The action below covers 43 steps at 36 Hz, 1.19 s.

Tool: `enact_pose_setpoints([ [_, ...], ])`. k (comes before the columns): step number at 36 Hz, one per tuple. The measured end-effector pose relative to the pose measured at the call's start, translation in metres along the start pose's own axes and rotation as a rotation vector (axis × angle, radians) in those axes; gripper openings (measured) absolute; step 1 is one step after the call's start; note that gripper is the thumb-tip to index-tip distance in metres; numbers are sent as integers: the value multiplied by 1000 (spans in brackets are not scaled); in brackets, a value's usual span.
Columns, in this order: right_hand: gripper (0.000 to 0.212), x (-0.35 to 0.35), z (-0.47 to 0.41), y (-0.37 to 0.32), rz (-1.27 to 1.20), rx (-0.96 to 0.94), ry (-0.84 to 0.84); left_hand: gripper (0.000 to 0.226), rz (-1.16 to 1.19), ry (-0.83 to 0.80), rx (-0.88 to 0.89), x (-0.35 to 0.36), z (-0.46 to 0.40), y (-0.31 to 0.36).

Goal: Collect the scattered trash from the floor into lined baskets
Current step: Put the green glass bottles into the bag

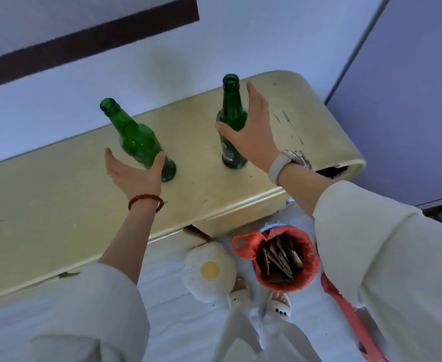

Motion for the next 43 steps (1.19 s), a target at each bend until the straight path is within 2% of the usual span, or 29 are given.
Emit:
enact_pose_setpoints([
  [3, 66, 13, -19, 1, -30, 57, 14, 101, 66, -95, 33, 7, -23, 21],
  [6, 41, 13, -24, 3, -76, 110, 63, 74, 112, -171, 61, 14, -37, 35],
  [8, 35, 8, -22, 1, -7, 80, 77, 58, 54, -159, 112, 15, -40, 43],
  [14, 36, -15, 7, -4, 121, 42, 71, 46, -233, -173, 385, 23, 5, 58],
  [18, 32, -51, 30, -9, 150, 26, 111, 41, -244, -207, 405, 24, 37, 57],
  [22, 37, -86, 54, -10, 229, 6, 103, 43, -216, -382, 411, 41, 74, 58],
  [27, 40, -122, 103, 8, 332, 40, 46, 41, -313, -572, 485, 74, 136, 48],
  [30, 36, -137, 142, 37, 368, 139, -1, 39, -380, -677, 533, 95, 174, 32],
  [36, 34, -152, 223, 102, 362, 323, 30, 33, -509, -907, 523, 143, 225, -34],
  [40, 31, -131, 273, 164, 323, 480, 18, 44, -606, -908, 447, 183, 228, -108],
  [43, 29, -105, 307, 211, 287, 566, 4, 38, -665, -856, 395, 211, 219, -165],
])
Point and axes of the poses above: each hand's wrist, its own z-axis away from the middle knuckle, its own x-axis out of the palm, y = z × x, the point moved 9 cm from there along -z, towards the middle knuckle, and after that the axes turned 15 degrees about -x, right-handed, at the moved point
